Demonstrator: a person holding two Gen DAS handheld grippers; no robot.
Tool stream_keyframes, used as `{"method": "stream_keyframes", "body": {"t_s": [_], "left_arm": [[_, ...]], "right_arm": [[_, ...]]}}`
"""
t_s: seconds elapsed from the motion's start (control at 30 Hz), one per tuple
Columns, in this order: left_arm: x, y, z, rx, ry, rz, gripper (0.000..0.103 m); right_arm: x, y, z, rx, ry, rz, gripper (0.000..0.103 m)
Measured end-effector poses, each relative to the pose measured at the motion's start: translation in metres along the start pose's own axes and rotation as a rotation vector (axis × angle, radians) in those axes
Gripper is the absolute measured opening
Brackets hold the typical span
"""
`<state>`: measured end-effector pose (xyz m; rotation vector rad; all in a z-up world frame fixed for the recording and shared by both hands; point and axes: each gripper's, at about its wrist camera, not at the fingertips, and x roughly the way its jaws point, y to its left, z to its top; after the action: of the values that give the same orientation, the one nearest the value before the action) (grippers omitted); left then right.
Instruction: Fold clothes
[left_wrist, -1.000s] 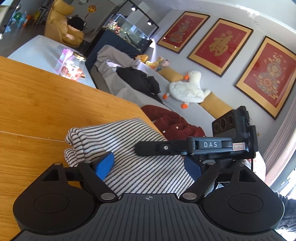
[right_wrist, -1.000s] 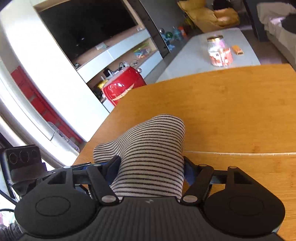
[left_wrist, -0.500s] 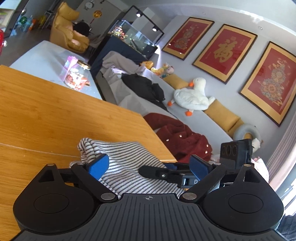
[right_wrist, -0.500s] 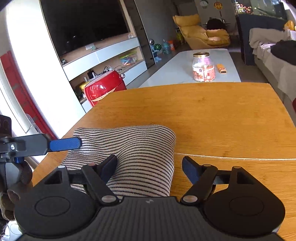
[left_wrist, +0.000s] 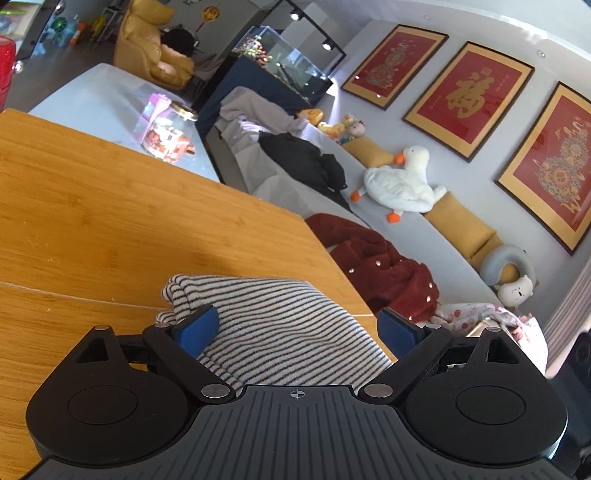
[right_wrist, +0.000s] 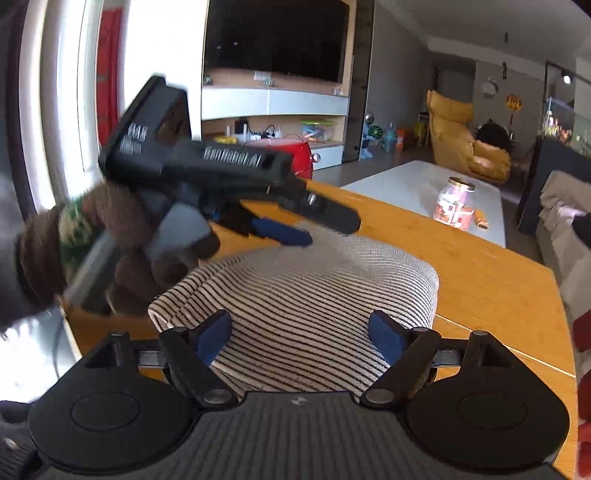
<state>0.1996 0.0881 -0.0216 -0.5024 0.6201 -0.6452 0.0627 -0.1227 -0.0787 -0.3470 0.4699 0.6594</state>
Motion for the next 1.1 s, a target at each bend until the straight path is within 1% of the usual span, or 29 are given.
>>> {"method": "stream_keyframes", "body": {"t_s": [0.07,0.1,0.3,0.33,0.37,0.4,0.47,0.53,0.57,0.63,0.7,0.77,0.83,0.87,0.93,0.97,1.07,1.1], "left_arm": [[0.0,0.001,0.0,0.01,0.005,0.007,0.097],[0.0,0.001,0.0,0.016,0.009,0.012,0.097],[0.0,0.005,0.0,0.001,0.011,0.0,0.096],[0.0,0.006,-0.001,0.002,0.01,0.0,0.096],[-0.001,0.007,-0.001,0.001,0.008,-0.003,0.096],[-0.001,0.008,-0.002,0.0,0.006,-0.007,0.096],[-0.001,0.009,-0.002,-0.005,0.003,-0.012,0.097],[0.0,0.009,-0.002,-0.014,0.0,-0.013,0.097],[0.0,0.008,-0.002,-0.013,-0.001,-0.012,0.097],[-0.001,0.008,-0.003,-0.008,-0.001,-0.01,0.097],[-0.002,0.009,-0.004,-0.011,-0.001,-0.012,0.097],[-0.003,0.009,-0.005,-0.01,0.001,-0.013,0.097],[-0.004,0.01,-0.005,-0.01,0.004,-0.014,0.097],[-0.004,0.01,-0.005,-0.01,0.004,-0.013,0.097],[-0.004,0.01,-0.005,-0.01,0.004,-0.005,0.097],[-0.004,0.01,-0.005,-0.006,0.004,0.002,0.097],[-0.005,0.01,-0.006,-0.004,0.003,0.014,0.097],[-0.005,0.011,-0.005,-0.013,0.002,0.006,0.097]], "right_arm": [[-0.007,0.015,-0.003,-0.059,-0.01,-0.003,0.086],[-0.007,0.017,-0.002,-0.065,-0.01,-0.006,0.086],[-0.021,-0.003,0.012,-0.017,-0.001,0.056,0.086],[-0.027,-0.013,0.015,0.013,-0.018,0.054,0.086],[-0.033,-0.022,0.018,0.045,-0.036,0.051,0.087],[-0.037,-0.035,0.019,0.094,-0.048,0.041,0.089],[-0.04,-0.061,0.018,0.235,-0.049,0.042,0.093],[-0.035,-0.087,0.009,0.407,-0.019,0.078,0.094],[-0.028,-0.097,0.002,0.488,0.01,0.112,0.094],[-0.011,-0.107,-0.013,0.591,0.074,0.161,0.094],[0.002,-0.107,-0.027,0.653,0.119,0.189,0.095],[0.009,-0.11,-0.035,0.707,0.121,0.231,0.095],[0.012,-0.111,-0.034,0.728,0.113,0.268,0.09],[0.012,-0.109,-0.03,0.719,0.107,0.287,0.078],[0.006,-0.107,-0.022,0.689,0.083,0.308,0.075],[0.001,-0.108,-0.019,0.677,0.063,0.315,0.071],[-0.012,-0.109,-0.01,0.641,0.007,0.333,0.07],[-0.007,-0.109,-0.006,0.622,0.023,0.3,0.07]]}}
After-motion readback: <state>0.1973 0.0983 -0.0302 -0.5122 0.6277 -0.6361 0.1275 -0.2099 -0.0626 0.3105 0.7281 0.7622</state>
